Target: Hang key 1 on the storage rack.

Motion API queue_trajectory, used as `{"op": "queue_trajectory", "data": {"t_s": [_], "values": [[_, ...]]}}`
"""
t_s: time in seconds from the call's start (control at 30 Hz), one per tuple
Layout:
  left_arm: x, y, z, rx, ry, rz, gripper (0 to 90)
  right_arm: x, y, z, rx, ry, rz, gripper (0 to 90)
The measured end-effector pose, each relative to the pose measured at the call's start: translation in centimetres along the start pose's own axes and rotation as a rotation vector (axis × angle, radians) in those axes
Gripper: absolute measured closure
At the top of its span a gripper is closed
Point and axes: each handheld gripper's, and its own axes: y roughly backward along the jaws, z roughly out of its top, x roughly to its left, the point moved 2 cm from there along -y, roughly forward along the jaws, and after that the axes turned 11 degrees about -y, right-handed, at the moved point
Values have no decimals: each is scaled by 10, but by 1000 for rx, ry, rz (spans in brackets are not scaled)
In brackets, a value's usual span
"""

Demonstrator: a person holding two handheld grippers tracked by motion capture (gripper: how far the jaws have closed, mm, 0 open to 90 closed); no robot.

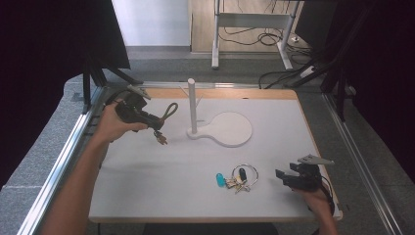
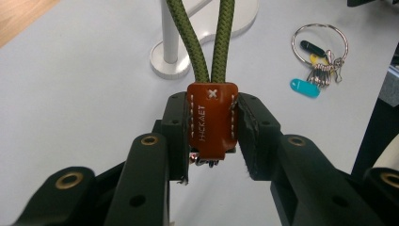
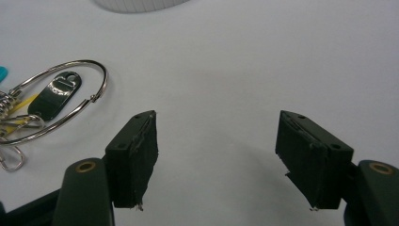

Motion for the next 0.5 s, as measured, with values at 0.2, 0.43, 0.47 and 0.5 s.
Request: {"op": "queue_trajectory", "data": {"t_s": [0.2, 0.43, 0.47, 0.5], "values": [[4, 1, 3, -1, 7, 4, 668, 2, -2, 0, 6, 8, 1, 300], [11, 2, 10, -4, 17, 7, 668, 2, -2, -1, 7, 10, 1, 300], [12, 2, 11, -4, 17, 6, 668, 2, -2, -1, 6, 11, 1, 300], [13, 2, 12, -3, 16, 5, 668, 2, -2, -1, 8, 10, 2, 300]]}}
